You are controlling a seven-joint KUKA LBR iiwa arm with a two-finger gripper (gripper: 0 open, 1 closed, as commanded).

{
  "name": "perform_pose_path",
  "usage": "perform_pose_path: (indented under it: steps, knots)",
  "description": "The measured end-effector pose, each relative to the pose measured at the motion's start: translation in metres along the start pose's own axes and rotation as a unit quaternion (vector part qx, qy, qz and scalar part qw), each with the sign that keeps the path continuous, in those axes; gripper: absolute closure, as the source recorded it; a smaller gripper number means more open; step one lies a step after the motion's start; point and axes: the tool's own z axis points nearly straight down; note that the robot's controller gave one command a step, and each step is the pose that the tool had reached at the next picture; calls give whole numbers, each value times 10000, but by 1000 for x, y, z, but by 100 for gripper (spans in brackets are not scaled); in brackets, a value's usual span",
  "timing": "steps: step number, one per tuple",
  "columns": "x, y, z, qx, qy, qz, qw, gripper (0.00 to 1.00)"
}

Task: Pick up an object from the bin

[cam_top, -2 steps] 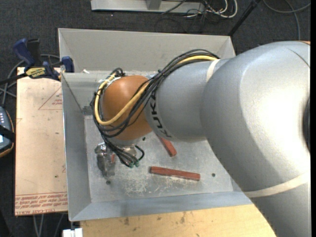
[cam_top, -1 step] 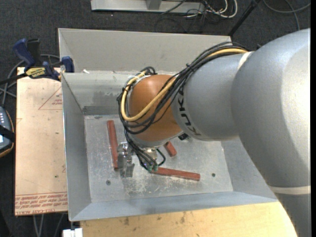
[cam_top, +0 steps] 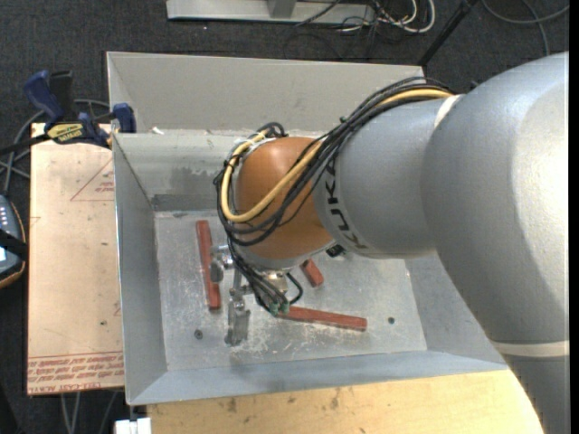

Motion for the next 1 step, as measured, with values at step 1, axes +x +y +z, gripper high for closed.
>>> perform_pose_path:
  steps: [1]
  knots:
    - [-48,-19,40,-4,-30,-2855,9584,0]
